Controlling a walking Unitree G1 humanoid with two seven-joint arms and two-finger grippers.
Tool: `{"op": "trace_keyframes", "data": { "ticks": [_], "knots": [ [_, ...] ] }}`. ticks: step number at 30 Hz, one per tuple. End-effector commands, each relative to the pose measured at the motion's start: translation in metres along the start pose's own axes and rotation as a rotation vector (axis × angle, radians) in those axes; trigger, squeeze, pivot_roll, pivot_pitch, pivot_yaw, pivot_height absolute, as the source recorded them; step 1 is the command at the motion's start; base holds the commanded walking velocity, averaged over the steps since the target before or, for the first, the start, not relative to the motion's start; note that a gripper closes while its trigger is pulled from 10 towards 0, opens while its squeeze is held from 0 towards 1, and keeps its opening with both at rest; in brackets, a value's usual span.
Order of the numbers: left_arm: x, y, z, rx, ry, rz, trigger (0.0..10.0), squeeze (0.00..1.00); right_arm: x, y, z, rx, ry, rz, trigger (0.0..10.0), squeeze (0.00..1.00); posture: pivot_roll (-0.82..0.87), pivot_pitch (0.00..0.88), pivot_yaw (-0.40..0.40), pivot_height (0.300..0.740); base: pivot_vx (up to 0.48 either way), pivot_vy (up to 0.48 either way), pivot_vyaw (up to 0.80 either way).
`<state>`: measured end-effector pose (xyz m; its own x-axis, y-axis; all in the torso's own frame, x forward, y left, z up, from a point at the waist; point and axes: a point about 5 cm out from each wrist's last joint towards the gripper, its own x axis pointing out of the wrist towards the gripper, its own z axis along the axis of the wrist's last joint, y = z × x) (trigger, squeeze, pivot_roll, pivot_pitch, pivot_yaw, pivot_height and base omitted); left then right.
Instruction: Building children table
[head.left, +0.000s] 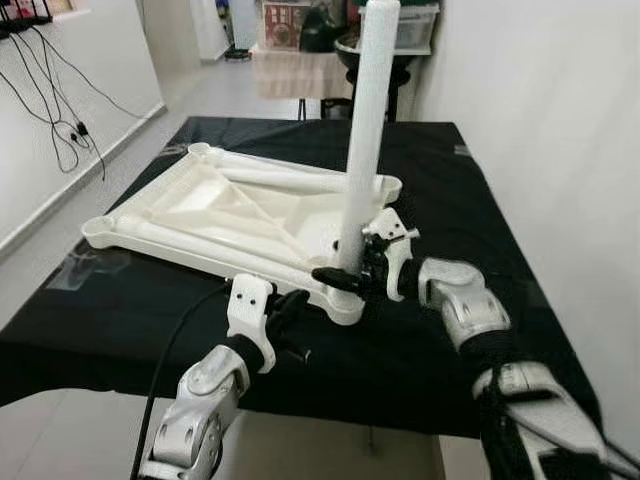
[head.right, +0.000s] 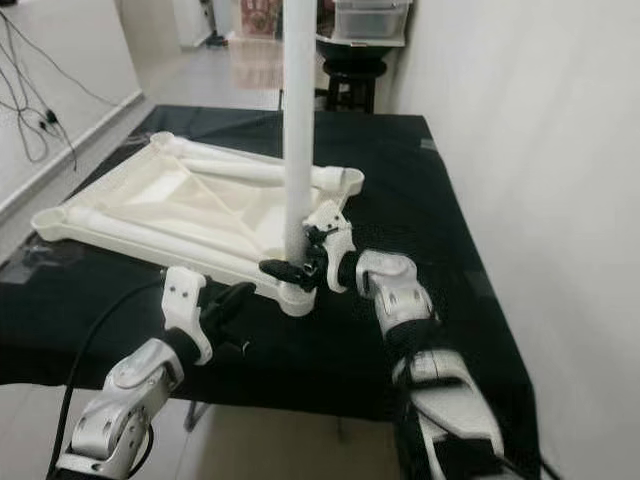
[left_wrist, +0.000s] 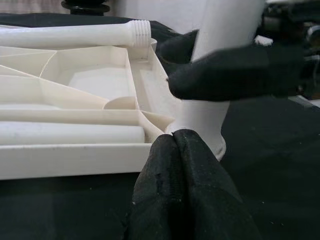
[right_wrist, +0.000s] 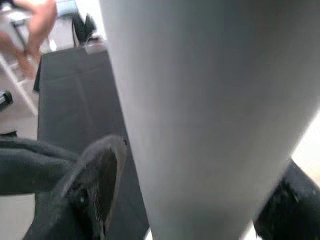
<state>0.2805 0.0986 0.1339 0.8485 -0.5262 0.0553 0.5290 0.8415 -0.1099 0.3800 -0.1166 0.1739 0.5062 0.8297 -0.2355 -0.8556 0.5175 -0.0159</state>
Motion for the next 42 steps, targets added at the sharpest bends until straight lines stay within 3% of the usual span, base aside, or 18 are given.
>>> {"op": "trace_keyframes", "data": {
  "ticks": [1,5,6,12,18,19,20,21,22,23,24,25,26,31,32,37,38,42],
  "knots": [
    [-0.001,-0.001,-0.002,-0.005,0.011,0.003,10.0,0.0,0.008,0.003,0.004,-0.002,-0.007,0.036,10.0,0.0,0.0,0.017,-0.057,0.74,0.0,0.0,0.0],
    [-0.001,-0.002,-0.001,-0.006,0.01,0.005,10.0,0.0,0.007,0.004,0.008,0.021,-0.027,0.101,9.8,0.0,0.0,0.018,-0.057,0.74,0.0,0.0,0.0],
    [-0.001,-0.002,-0.001,-0.007,0.009,0.006,10.0,0.0,0.005,0.004,0.01,0.021,-0.035,0.133,0.0,0.0,0.0,0.018,-0.057,0.74,0.0,0.0,0.0],
    [-0.001,-0.002,-0.001,-0.013,0.009,0.005,10.0,0.0,-0.003,-0.003,0.004,0.005,-0.018,0.107,0.0,0.0,0.0,0.023,-0.052,0.74,0.0,0.0,0.0],
    [-0.003,0.0,0.0,-0.015,0.007,0.007,10.0,0.0,-0.014,-0.014,-0.017,-0.02,0.027,-0.156,0.0,0.0,-0.01,0.04,-0.038,0.74,0.0,0.0,0.0],
    [-0.004,0.001,0.001,-0.013,0.008,0.006,10.0,0.0,-0.015,-0.018,-0.028,0.051,0.043,-0.371,0.0,0.0,-0.01,0.043,-0.034,0.74,0.0,0.0,0.0],
    [-0.004,0.001,0.001,-0.013,0.008,0.006,10.0,0.0,-0.015,-0.018,-0.028,0.051,0.043,-0.371,0.0,0.0,-0.01,0.043,-0.034,0.74,0.0,0.0,0.0],
    [-0.004,0.002,0.001,-0.011,0.01,0.006,10.0,0.0,-0.02,-0.02,-0.041,0.177,0.052,-0.648,0.0,0.0,-0.01,0.044,-0.033,0.74,0.0,0.0,0.0],
    [-0.005,0.002,0.001,-0.012,0.012,0.005,10.0,0.0,-0.02,-0.001,-0.056,0.231,0.067,-0.761,0.0,0.0,-0.02,0.052,-0.017,0.74,0.0,0.0,0.0],
    [-0.005,0.002,0.001,-0.012,0.012,0.005,10.0,0.0,-0.02,-0.001,-0.056,0.231,0.067,-0.761,0.0,0.0,-0.02,0.052,-0.017,0.74,0.0,0.0,0.0],
    [-0.004,0.003,0.0,-0.011,0.016,0.002,10.0,0.0,-0.021,0.016,-0.065,0.253,0.089,-0.824,0.0,0.0,-0.03,0.044,-0.015,0.74,0.0,0.0,0.0],
    [-0.004,0.003,0.0,-0.011,0.016,0.002,10.0,0.0,-0.021,0.016,-0.065,0.253,0.089,-0.824,0.0,0.0,-0.03,0.044,-0.015,0.74,0.0,0.0,0.0],
    [-0.004,0.003,0.0,-0.011,0.018,-0.001,10.0,0.0,-0.022,0.028,-0.069,0.254,0.093,-0.836,0.0,0.0,-0.03,0.044,-0.015,0.74,0.0,0.0,0.0],
    [-0.002,0.004,-0.001,-0.007,0.018,0.0,10.0,0.0,-0.016,0.011,-0.055,0.156,0.094,-0.773,0.0,0.0,-0.03,0.03,-0.031,0.74,0.0,0.0,0.0],
    [-0.002,0.004,-0.001,-0.007,0.014,0.007,10.0,0.0,-0.016,0.008,-0.056,0.15,0.11,-0.777,10.0,0.0,-0.02,0.025,-0.036,0.74,0.0,0.0,0.0],
    [-0.002,0.004,-0.001,-0.007,0.013,0.011,10.0,0.0,-0.027,-0.003,-0.056,0.142,0.121,-0.855,10.0,0.0,-0.03,0.016,-0.03,0.74,0.0,0.0,0.0],
    [-0.002,0.004,-0.002,-0.01,0.018,0.003,10.0,0.0,-0.043,-0.003,-0.054,0.132,0.132,-0.943,10.0,0.15,-0.03,0.014,-0.025,0.74,0.0,0.0,0.0],
    [-0.002,0.003,-0.002,-0.013,0.02,0.0,10.0,0.0,-0.056,0.001,-0.052,0.12,0.141,-1.001,10.0,0.15,-0.03,0.014,-0.025,0.74,0.0,0.0,0.0]
  ]
}}
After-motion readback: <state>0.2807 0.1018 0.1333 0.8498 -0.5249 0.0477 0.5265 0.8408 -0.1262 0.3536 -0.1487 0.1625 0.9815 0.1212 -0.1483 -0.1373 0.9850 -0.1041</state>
